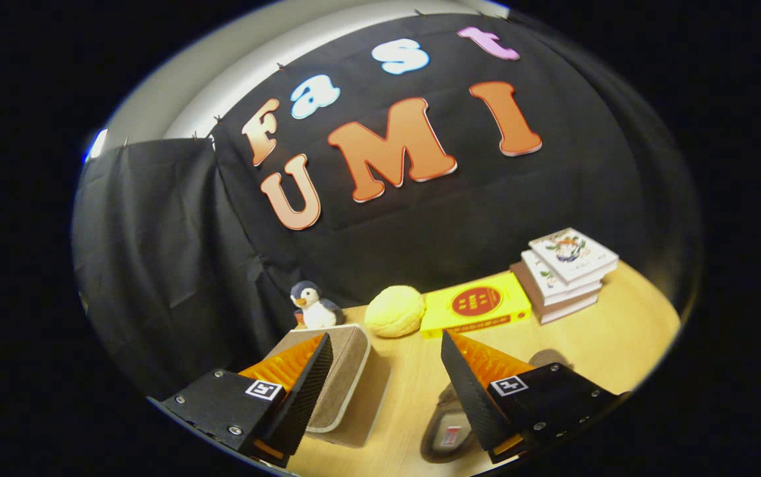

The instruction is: Open the storage box then place both shoes into the box .Put the left shoe in first, then the right shoe, with the right side of both shoes facing outward in a uniform manner.

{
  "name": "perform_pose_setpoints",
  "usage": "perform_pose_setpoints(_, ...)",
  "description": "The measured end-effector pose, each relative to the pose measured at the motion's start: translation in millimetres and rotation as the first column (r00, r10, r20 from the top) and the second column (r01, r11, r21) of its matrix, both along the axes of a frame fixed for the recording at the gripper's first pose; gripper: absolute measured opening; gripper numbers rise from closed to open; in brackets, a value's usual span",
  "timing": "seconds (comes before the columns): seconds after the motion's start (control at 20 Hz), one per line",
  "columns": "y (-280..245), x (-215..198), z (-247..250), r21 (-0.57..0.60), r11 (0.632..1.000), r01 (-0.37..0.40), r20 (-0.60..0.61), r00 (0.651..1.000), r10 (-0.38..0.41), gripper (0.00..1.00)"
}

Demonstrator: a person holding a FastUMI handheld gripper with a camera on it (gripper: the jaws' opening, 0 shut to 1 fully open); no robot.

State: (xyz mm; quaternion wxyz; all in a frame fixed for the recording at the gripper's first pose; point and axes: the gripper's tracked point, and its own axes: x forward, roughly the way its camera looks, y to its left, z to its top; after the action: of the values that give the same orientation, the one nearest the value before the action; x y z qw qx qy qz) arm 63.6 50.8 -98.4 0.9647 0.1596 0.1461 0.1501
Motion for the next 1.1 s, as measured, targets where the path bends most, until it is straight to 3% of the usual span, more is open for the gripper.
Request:
perform_pose_setpoints(0.15, 13, 9, -22, 0.124, 0.991, -0.057, -0.084, 0.994, 0.067, 0.98)
perform_pose_setpoints(0.3, 35, 9, -49, 0.236, 0.960, -0.149, -0.181, 0.964, 0.194, 0.98)
perform_pose_setpoints(0.4, 52, 8, -64, 0.316, 0.928, -0.197, -0.246, 0.928, 0.281, 0.98)
perform_pose_setpoints(0.7, 99, -4, -94, 0.530, 0.785, -0.322, -0.308, 0.789, 0.532, 0.98)
perform_pose_setpoints(0.85, 112, -7, -105, 0.582, 0.738, -0.341, -0.320, 0.739, 0.593, 0.98)
perform_pose_setpoints(1.1, 126, -12, -117, 0.627, 0.692, -0.358, -0.335, 0.678, 0.654, 0.98)
